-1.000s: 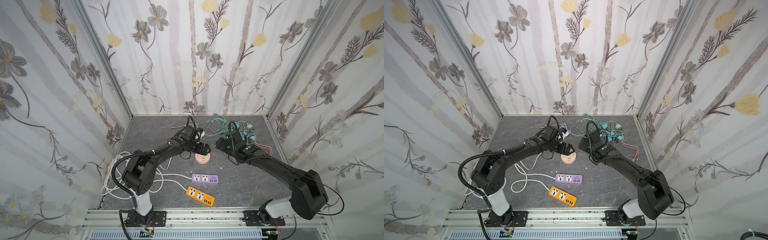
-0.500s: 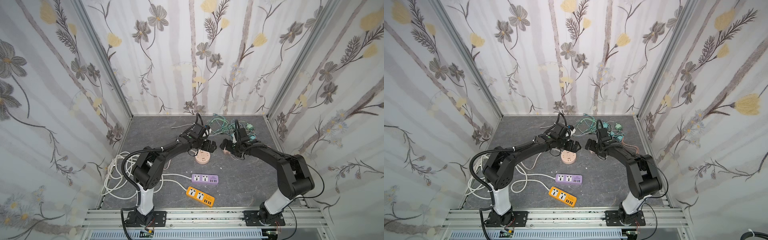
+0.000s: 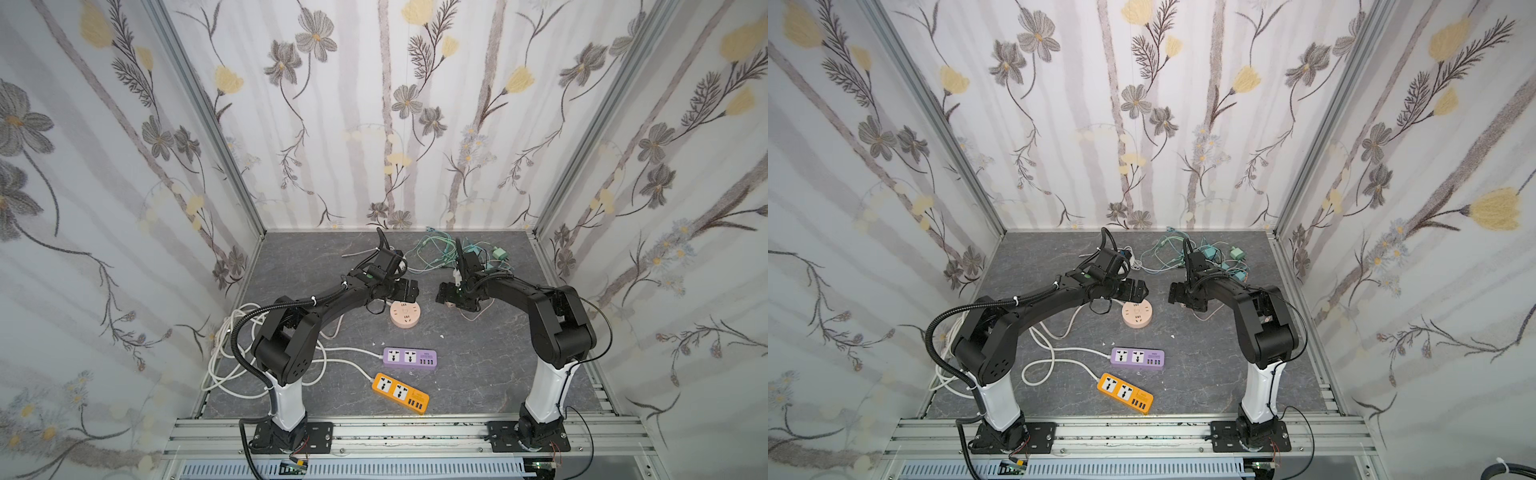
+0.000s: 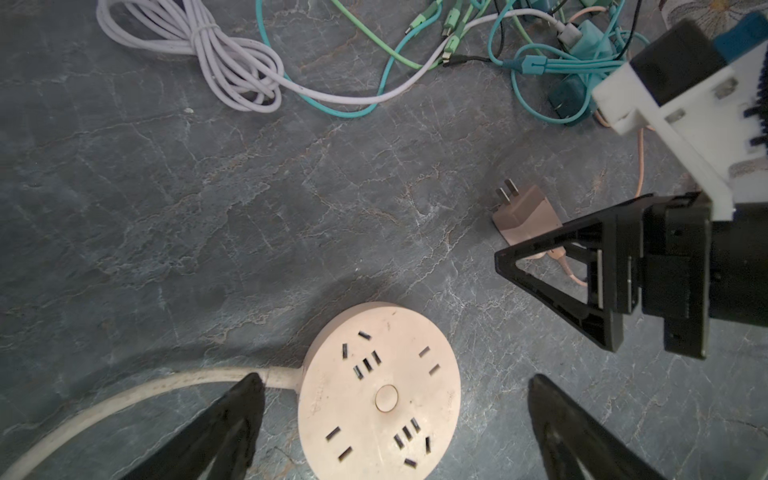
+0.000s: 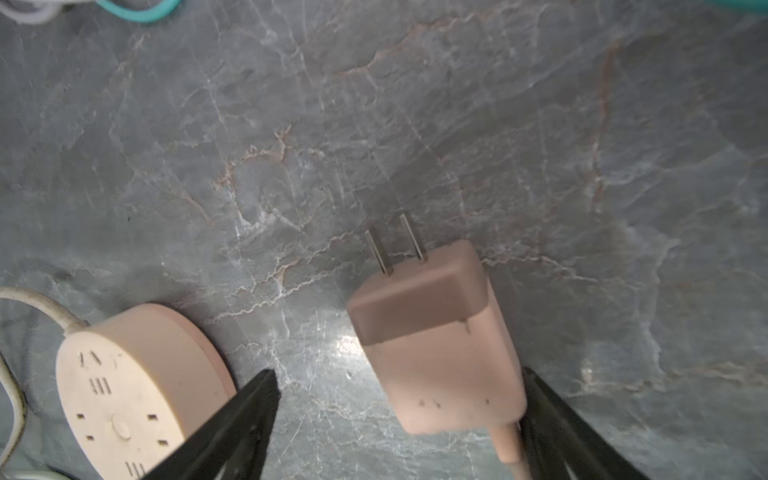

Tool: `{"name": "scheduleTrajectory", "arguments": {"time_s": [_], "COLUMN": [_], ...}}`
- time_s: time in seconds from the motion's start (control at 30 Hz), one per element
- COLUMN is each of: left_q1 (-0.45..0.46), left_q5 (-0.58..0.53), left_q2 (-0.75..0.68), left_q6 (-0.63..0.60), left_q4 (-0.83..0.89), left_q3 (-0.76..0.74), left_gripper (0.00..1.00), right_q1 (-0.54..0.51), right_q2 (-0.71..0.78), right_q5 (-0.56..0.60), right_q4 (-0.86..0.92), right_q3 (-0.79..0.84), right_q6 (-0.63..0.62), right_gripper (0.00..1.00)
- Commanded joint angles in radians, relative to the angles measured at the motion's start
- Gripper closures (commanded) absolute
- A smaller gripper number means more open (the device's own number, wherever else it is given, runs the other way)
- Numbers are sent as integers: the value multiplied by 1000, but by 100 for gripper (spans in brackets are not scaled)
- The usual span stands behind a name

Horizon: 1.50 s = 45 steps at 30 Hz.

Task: Insert the plug
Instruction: 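Hold the pink charger up with the right gripper while left gripper approaches it, then grasp the pink charger cube with the left gripper while right gripper lets go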

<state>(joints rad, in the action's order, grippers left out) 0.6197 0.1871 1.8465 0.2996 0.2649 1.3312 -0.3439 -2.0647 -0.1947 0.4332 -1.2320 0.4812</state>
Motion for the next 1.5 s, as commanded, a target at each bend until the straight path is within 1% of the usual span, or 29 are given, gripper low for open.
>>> {"name": "scheduleTrajectory", "arguments": {"time_s": [0.0, 0.23, 0.33, 0.4, 0.5, 0.57, 0.77, 0.87, 0.93, 1.0, 1.2, 1.27, 1.37, 1.4, 1.47], "left_q1": [-7, -12, -12, -12, -13, -15, -18, -21, -24, -26, -30, -36, -45, -45, -47], "left_q5": [-9, -4, -5, -5, 3, 12, 20, 21, 42, 87, 185, 192, 261, 274, 276], "left_q2": [-3, 8, 12, 11, 8, 6, -10, -21, -25, -19, -34, -41, -30, -21, -9], "left_q6": [15, 13, 13, 15, 18, 19, 21, 21, 22, 24, 53, 65, 77, 81, 93], "left_q4": [-16, -12, -10, -10, -16, -16, -9, -8, -7, 12, 77, 112, 165, 191, 236], "left_q3": [2, 6, 3, 1, -4, -4, -19, -33, -38, -27, 5, 21, 56, 76, 107], "left_gripper": [0, 0, 0, 0, 0, 0, 0, 0, 0, 0, 0, 0, 0, 0, 0], "right_q1": [-22, -80, -109, -118, -118, -118, -121, -126, -131, -140, -187, -189, -213, -228, -256], "right_q2": [0, -64, -99, -109, -106, -97, -49, -20, 4, 46, 209, 253, 318, 345, 388], "right_q5": [12, 219, 283, 299, 299, 298, 257, 268, 277, 276, 292, 262, 207, 196, 180], "right_q4": [38, 187, 247, 263, 258, 240, 153, 142, 127, 82, -78, -121, -199, -235, -300], "right_q3": [3, -96, -152, -168, -166, -153, -103, -83, -62, -22, 121, 153, 204, 228, 270], "right_q6": [-65, -90, -104, -107, -104, -104, -144, -170, -200, -244, -414, -443, -509, -548, -602], "right_gripper": [19, 28, 37, 46, 60, 66, 77, 82, 86, 90, 94, 95, 97, 97, 98]}}
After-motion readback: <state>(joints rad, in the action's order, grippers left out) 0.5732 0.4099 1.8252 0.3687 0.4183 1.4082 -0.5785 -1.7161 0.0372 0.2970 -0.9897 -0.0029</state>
